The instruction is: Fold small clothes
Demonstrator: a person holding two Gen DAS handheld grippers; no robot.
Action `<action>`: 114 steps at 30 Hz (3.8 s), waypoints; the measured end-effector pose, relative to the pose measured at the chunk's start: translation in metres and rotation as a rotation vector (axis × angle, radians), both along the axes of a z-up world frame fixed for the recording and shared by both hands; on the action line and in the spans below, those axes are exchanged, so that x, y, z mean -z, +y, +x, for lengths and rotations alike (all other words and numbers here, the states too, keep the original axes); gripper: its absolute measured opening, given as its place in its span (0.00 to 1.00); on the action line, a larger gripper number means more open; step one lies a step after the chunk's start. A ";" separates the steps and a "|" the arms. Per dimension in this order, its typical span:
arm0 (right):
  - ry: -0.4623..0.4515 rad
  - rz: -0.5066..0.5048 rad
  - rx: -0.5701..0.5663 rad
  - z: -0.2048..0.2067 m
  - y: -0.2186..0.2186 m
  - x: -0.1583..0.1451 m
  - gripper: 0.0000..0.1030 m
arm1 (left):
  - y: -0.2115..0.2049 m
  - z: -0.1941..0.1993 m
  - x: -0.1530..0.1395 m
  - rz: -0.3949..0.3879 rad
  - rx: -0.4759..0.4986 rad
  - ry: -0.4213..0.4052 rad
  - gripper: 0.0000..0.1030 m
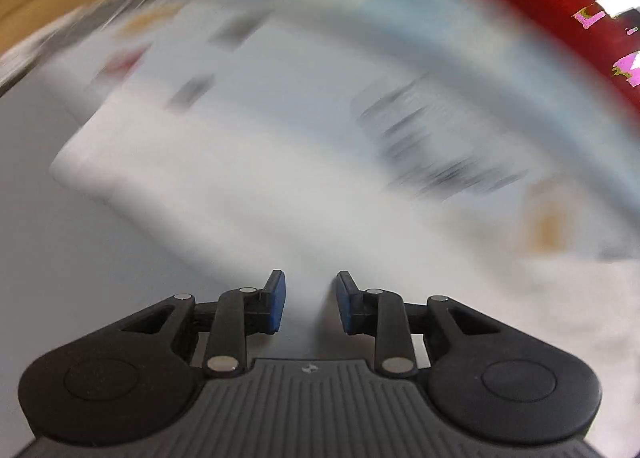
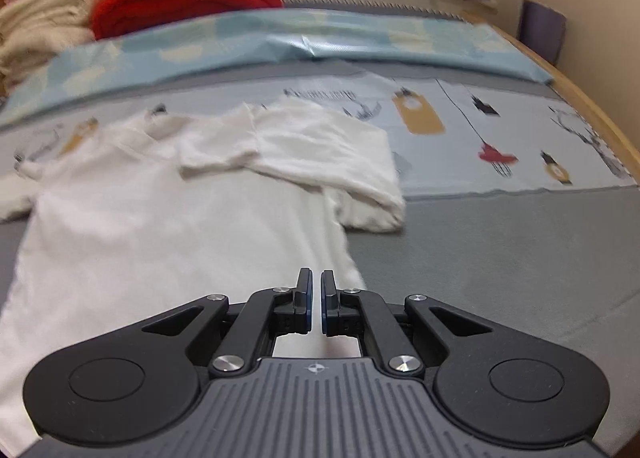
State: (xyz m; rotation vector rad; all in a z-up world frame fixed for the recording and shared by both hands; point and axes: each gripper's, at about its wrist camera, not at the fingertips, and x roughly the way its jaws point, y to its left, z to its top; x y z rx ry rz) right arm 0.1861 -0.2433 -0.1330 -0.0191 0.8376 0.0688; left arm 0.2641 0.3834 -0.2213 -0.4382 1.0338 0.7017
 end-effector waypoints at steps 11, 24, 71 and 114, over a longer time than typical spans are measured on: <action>-0.035 0.453 0.062 0.097 0.040 0.008 0.11 | -0.076 0.015 -0.101 0.016 0.100 -0.284 0.41; 0.104 0.493 0.310 0.175 0.092 0.090 0.16 | -0.071 0.021 -0.112 0.048 0.101 -0.269 0.41; -0.104 -0.087 1.016 0.134 -0.406 0.051 0.00 | -0.196 0.064 -0.082 0.165 0.444 -0.162 0.41; -0.086 -0.007 0.296 0.246 -0.084 0.061 0.07 | -0.206 0.085 -0.012 -0.025 0.479 -0.115 0.41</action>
